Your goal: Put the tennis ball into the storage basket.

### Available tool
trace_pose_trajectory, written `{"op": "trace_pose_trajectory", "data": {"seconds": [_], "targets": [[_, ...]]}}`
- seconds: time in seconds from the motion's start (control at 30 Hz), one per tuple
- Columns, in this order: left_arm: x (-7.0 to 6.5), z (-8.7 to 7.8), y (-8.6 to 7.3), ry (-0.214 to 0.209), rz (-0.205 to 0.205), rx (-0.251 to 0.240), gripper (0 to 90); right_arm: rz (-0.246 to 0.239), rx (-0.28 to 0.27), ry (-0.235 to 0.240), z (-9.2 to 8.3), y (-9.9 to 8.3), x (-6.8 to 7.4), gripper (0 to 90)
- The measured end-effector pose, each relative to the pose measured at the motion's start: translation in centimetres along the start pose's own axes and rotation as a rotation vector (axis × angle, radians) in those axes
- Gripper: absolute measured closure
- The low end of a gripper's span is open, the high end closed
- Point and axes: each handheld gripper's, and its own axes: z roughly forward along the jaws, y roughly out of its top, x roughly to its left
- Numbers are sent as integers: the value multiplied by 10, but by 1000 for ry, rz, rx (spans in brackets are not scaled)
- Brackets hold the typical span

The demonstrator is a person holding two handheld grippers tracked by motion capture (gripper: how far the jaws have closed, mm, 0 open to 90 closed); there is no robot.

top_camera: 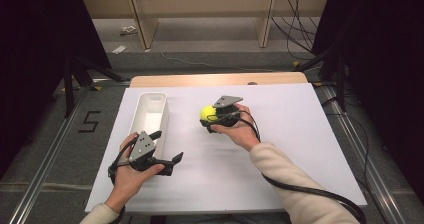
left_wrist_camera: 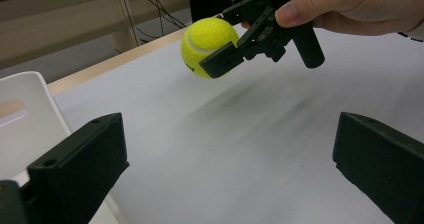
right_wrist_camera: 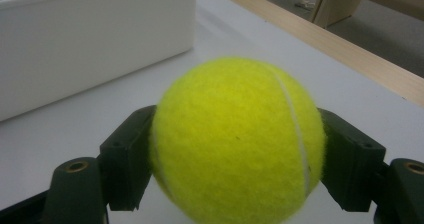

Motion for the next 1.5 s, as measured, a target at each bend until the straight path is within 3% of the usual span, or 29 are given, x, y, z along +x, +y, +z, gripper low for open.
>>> {"op": "trace_pose_trajectory", "data": {"seconds": [1.5], "targets": [[0,0,0,0,3,1,7,4,-33,3,-6,23,3,260]]}}
